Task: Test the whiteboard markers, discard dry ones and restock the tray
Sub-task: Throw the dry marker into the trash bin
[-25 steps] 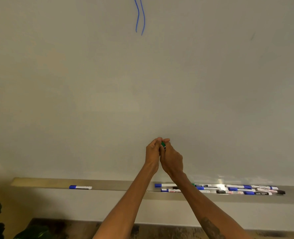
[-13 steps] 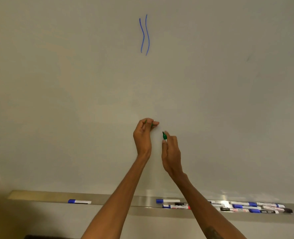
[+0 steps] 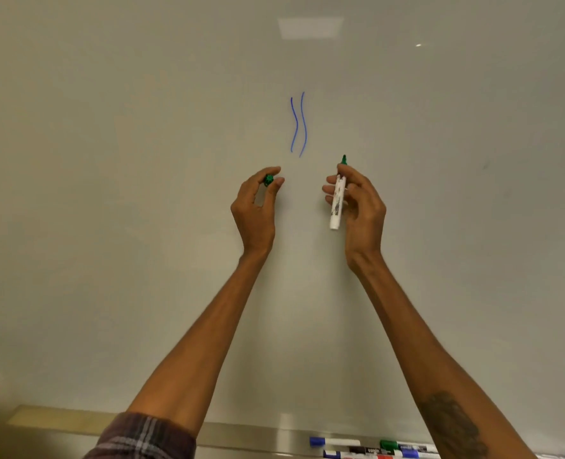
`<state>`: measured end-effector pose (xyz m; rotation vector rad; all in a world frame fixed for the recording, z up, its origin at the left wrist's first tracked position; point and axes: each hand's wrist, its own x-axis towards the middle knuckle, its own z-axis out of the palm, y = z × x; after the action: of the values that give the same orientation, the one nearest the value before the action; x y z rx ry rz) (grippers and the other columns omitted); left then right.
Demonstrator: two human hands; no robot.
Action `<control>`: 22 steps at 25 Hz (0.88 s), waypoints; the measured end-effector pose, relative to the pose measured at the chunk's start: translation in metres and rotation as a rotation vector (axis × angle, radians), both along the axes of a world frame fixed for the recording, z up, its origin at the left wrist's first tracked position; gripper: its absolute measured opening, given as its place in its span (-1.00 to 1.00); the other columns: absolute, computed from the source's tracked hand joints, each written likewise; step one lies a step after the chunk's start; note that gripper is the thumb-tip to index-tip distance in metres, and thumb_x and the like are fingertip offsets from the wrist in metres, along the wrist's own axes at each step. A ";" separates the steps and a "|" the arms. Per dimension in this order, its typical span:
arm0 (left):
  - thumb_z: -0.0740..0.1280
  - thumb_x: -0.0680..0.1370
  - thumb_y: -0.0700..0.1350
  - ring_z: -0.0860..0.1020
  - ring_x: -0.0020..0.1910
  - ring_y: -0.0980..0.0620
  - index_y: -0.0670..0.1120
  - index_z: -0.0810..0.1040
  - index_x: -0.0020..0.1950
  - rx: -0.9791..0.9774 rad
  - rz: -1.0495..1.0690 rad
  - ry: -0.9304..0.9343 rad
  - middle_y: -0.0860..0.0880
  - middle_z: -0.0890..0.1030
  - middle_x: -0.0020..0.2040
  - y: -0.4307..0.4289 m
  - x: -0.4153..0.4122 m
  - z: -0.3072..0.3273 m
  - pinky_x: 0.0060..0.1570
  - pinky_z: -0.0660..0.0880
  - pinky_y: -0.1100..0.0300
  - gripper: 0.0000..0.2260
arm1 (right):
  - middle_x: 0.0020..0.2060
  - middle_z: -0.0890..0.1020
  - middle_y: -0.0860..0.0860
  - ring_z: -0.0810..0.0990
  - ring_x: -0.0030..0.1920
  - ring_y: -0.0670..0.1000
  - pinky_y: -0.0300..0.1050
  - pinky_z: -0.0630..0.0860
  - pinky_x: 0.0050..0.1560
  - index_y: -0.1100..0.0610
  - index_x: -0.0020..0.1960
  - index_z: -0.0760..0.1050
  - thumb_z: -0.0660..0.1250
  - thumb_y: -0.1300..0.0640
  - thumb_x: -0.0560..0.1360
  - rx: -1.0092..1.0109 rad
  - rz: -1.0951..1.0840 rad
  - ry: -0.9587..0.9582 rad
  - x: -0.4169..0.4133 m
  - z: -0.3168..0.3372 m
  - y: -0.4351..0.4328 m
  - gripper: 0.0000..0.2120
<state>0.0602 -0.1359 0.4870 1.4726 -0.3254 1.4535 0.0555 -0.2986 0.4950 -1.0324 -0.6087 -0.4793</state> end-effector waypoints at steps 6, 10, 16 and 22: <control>0.25 0.65 -0.06 0.34 0.50 -0.05 -0.24 0.52 0.35 0.122 0.060 -0.116 0.05 0.60 0.25 0.014 0.020 0.058 0.56 0.13 -0.01 -0.65 | 0.07 0.65 0.16 0.58 0.01 0.06 -0.03 0.50 0.02 0.13 0.30 0.48 0.27 0.24 0.59 0.095 0.079 -0.076 0.005 0.032 0.005 -0.71; 0.18 0.68 -0.12 0.27 0.53 -0.10 -0.18 0.50 0.34 0.134 0.076 -0.138 0.14 0.54 0.31 0.015 0.038 0.075 0.56 0.11 -0.05 -0.72 | -0.02 0.66 0.19 0.58 -0.12 0.08 -0.07 0.48 -0.14 0.20 0.25 0.50 0.21 0.07 0.60 0.093 0.017 -0.068 0.011 0.046 0.017 -0.69; 0.11 0.69 -0.06 0.20 0.56 0.06 -0.22 0.48 0.37 0.143 0.183 -0.125 0.10 0.43 0.44 0.017 0.055 0.068 0.54 0.18 -0.06 -0.65 | -0.06 0.69 0.11 0.61 -0.22 0.04 -0.07 0.54 -0.19 0.18 0.21 0.55 0.20 0.14 0.64 -0.038 -0.246 -0.159 0.025 0.060 0.035 -0.76; 0.19 0.67 -0.12 0.04 0.52 0.35 -0.14 0.37 0.46 0.173 0.211 -0.148 0.19 0.29 0.46 0.016 0.055 0.066 0.50 0.23 -0.13 -0.64 | -0.01 0.66 -0.01 0.64 -0.07 -0.08 -0.14 0.62 -0.08 0.23 0.22 0.55 0.35 0.16 0.56 -0.145 -0.502 -0.350 0.034 0.071 0.045 -0.73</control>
<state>0.1147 -0.1201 0.5527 1.5781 -0.4043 1.7452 0.0893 -0.2540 0.5660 -1.2550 -0.7001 -1.0849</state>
